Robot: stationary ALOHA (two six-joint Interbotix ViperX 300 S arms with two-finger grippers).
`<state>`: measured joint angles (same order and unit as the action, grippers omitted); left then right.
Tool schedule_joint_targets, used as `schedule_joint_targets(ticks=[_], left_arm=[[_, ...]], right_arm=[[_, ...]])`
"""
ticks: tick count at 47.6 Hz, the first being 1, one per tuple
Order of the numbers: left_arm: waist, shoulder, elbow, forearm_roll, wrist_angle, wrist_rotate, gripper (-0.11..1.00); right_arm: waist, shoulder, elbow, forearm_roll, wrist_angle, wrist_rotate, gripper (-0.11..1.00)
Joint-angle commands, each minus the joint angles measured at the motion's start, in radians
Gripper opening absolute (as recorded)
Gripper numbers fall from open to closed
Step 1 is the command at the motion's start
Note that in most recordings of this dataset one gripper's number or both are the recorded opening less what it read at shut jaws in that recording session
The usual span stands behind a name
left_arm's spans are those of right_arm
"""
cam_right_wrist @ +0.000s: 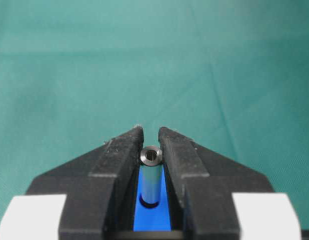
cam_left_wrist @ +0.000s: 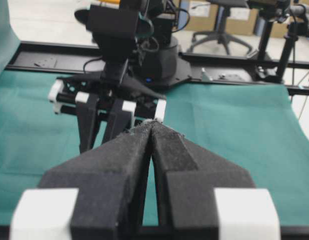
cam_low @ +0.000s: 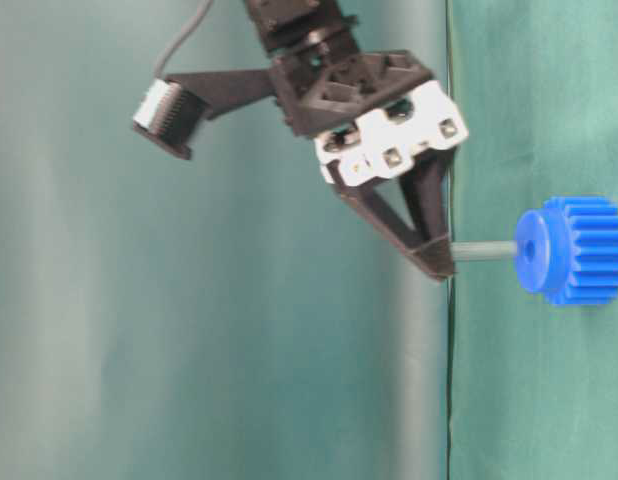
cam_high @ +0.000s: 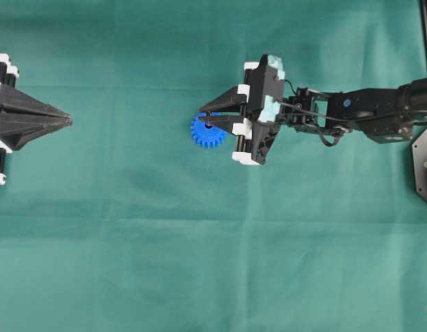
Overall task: Insert the shaft placed at a random location into the center hole of the small gear at another random location.
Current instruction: 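Lower the shaft into the gear hole and press it down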
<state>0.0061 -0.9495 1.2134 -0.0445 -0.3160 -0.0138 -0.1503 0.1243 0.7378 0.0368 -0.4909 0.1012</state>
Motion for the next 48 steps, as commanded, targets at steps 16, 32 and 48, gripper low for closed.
schedule_joint_targets(ticks=[16, 32, 48], left_arm=[[0.002, 0.008, -0.008, -0.002, -0.011, 0.002, -0.01], [0.002, 0.008, -0.008, -0.002, -0.011, 0.002, -0.01], [0.002, 0.008, -0.005, -0.002, -0.011, 0.002, -0.01]], right_arm=[[0.003, 0.023, -0.012, 0.014, -0.023, 0.008, 0.26], [0.005, 0.067, -0.025, 0.014, -0.025, 0.008, 0.26], [0.005, 0.092, -0.028, 0.014, -0.025, 0.008, 0.26]])
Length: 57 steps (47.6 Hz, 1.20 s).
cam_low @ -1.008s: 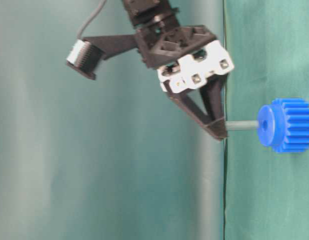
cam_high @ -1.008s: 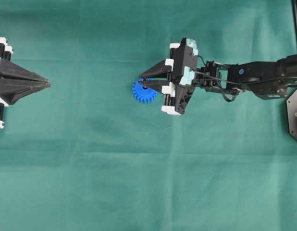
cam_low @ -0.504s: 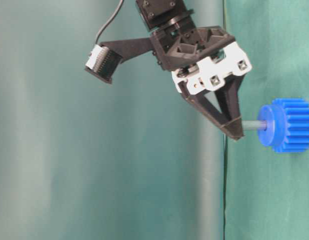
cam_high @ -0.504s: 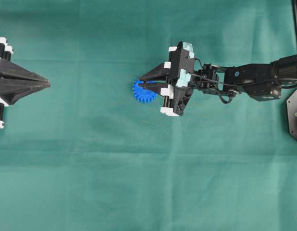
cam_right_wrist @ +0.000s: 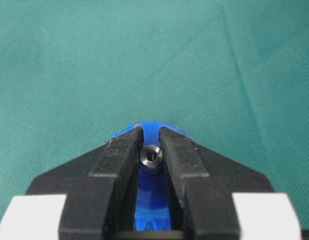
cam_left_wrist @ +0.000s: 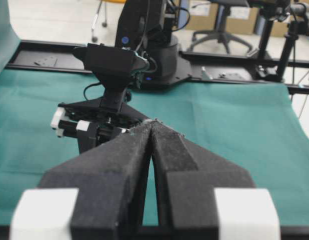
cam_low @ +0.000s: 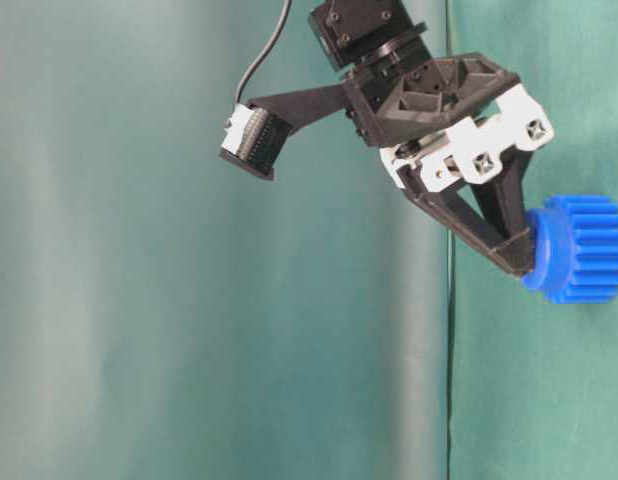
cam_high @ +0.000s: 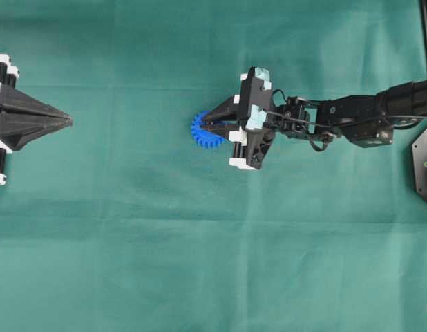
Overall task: Insert the shaft placed at a random location into the center hole of the small gear at another random location.
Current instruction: 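Lower the shaft into the gear hole and press it down, then open the right gripper to release the shaft in the gear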
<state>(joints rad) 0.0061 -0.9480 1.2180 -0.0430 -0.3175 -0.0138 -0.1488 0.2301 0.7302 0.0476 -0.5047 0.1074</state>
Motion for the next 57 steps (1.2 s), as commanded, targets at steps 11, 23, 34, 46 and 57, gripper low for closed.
schedule_joint_targets(ticks=[11, 23, 34, 46, 57], left_arm=[[0.002, 0.006, -0.008, -0.003, -0.009, 0.002, -0.01], [0.002, 0.006, -0.006, -0.003, -0.008, 0.002, -0.01], [0.002, 0.006, -0.006, -0.003, -0.009, 0.002, -0.01], [0.002, 0.006, -0.006, -0.003, -0.008, 0.002, -0.01], [0.002, -0.002, -0.006, -0.003, -0.009, 0.002, -0.01]], right_arm=[[0.002, -0.014, -0.020, 0.003, -0.011, 0.002, 0.26], [0.002, -0.012, -0.020, 0.000, -0.008, 0.000, 0.26], [0.002, -0.014, -0.025, 0.003, -0.006, 0.002, 0.50], [0.002, -0.064, -0.035, 0.003, -0.003, 0.002, 0.83], [0.002, -0.195, -0.035, -0.008, 0.080, -0.008, 0.82]])
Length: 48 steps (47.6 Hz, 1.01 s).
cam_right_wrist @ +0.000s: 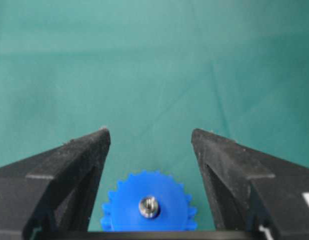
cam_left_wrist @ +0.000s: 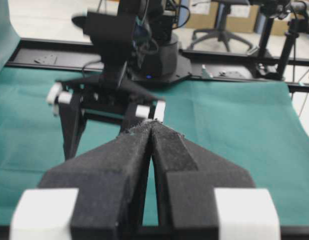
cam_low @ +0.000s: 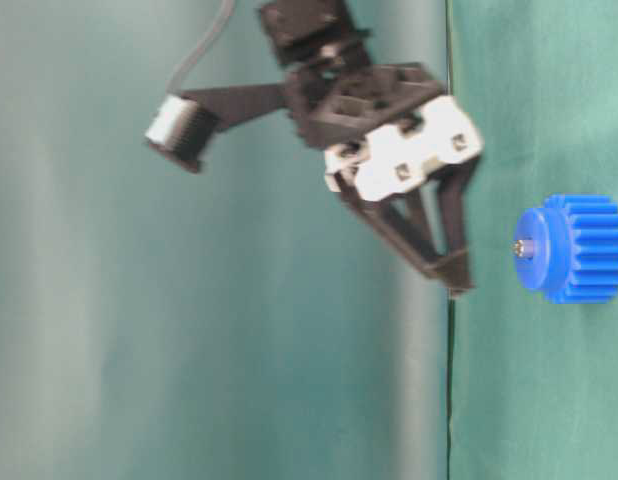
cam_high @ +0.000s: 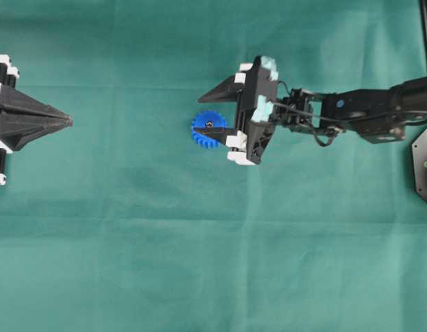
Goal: Insert the shaft placed at a random location into the center hole of the small gear at another random location.
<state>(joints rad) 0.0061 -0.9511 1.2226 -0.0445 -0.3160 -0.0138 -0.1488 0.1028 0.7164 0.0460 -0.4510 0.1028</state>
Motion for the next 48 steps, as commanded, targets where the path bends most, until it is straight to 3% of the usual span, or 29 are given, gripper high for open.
schedule_joint_targets(ticks=[1, 16, 38, 48], left_arm=[[0.002, 0.002, -0.011, -0.002, -0.009, 0.002, -0.01], [0.002, 0.002, -0.009, -0.002, -0.011, 0.002, 0.00], [0.002, 0.000, -0.008, -0.002, -0.003, 0.002, -0.01], [0.002, -0.002, -0.008, -0.002, -0.003, 0.002, -0.01]], right_arm=[[0.002, -0.078, -0.021, -0.008, 0.035, -0.003, 0.82], [0.009, -0.179, 0.035, -0.012, 0.071, -0.003, 0.82], [0.031, -0.537, 0.310, -0.011, 0.092, 0.006, 0.82], [0.031, -0.675, 0.383, -0.009, 0.146, 0.006, 0.82]])
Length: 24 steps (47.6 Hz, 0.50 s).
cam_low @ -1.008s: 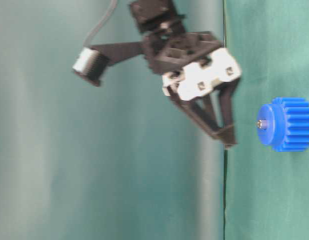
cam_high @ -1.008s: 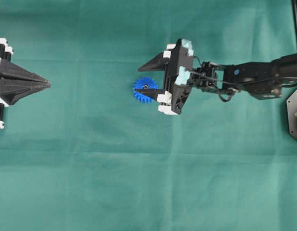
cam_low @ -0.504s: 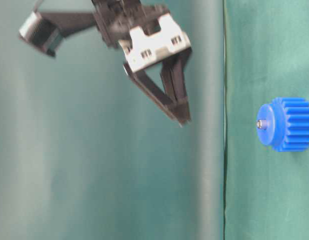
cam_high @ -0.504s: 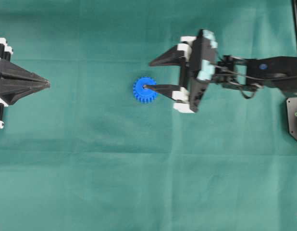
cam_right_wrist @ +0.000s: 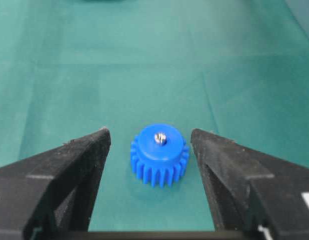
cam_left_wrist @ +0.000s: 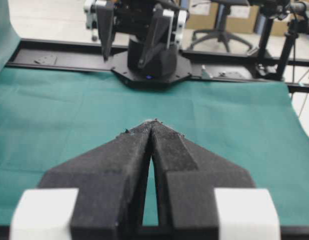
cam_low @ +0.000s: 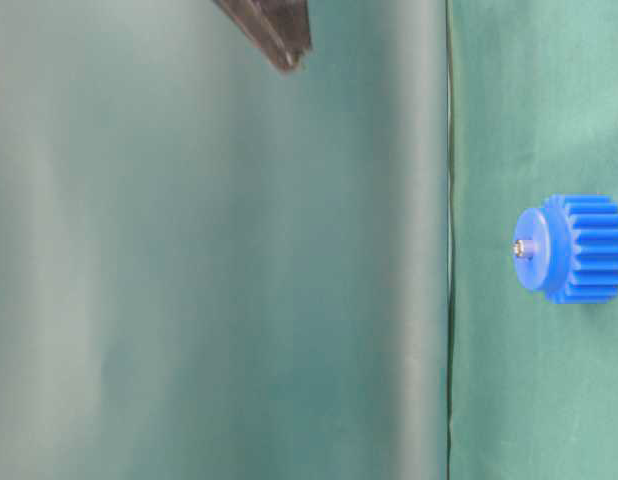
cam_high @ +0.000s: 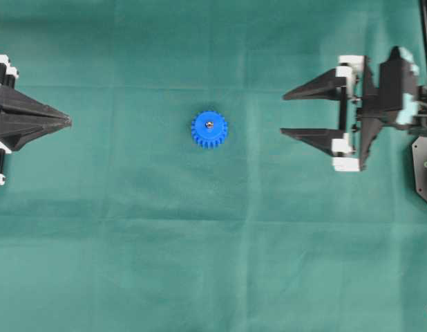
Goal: Insert the shaft placed at a random location into the center hole of the small gear at another random location.
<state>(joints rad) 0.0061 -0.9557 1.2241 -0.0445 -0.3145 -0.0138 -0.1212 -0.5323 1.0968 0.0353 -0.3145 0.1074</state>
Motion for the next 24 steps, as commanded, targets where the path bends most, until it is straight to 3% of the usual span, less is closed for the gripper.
schedule_joint_targets(ticks=[1, 24], left_arm=[[0.002, 0.003, -0.009, -0.002, -0.005, 0.002, -0.01], [0.002, 0.003, -0.008, -0.002, -0.005, 0.002, -0.01]], right_arm=[[0.003, -0.043, 0.005, 0.002, 0.009, 0.002, 0.83], [0.003, -0.048, 0.009, -0.002, 0.014, 0.000, 0.82]])
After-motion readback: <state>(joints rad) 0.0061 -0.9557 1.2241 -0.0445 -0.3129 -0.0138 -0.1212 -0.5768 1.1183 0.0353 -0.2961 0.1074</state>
